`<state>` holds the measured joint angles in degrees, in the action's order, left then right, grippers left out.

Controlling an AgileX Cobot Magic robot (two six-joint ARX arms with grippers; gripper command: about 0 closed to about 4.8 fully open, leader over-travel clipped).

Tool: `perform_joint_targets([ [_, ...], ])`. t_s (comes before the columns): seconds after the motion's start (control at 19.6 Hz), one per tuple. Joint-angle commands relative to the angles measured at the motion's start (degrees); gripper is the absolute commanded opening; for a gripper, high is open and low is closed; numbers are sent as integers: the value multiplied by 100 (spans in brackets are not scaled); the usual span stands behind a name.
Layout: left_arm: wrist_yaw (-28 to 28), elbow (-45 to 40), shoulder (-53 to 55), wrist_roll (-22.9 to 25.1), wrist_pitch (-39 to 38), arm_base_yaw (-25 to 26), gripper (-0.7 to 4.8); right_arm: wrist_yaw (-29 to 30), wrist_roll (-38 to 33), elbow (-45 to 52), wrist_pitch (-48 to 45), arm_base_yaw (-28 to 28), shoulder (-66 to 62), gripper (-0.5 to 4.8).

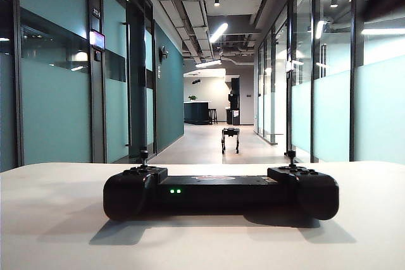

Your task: Push the left joystick on the remote control sitting on the white table forward to make the robot dog walk in a straight line until it approaches the door.

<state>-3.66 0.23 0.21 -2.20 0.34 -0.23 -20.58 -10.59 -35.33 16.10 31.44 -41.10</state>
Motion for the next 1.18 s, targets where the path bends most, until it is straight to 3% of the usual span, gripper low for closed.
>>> perform_joint_targets([
  [0.05,-22,17,0,22,55,4,-5,13,1106,868,-2061,-369,542,0],
  [0.15,-24,17,0,22,55,4,-5,17,1394,1473,-2769,-645,992,0],
  [0.41,-22,17,0,22,55,4,-5,63,1384,2406,-2778,-1497,2131,-1],
  [0.72,-20,17,0,22,52,4,-5,940,1384,2918,-2452,-2680,3357,0],
  [1.18,-22,17,0,22,55,4,-5,1193,1379,3530,-2446,-2870,4127,0],
])
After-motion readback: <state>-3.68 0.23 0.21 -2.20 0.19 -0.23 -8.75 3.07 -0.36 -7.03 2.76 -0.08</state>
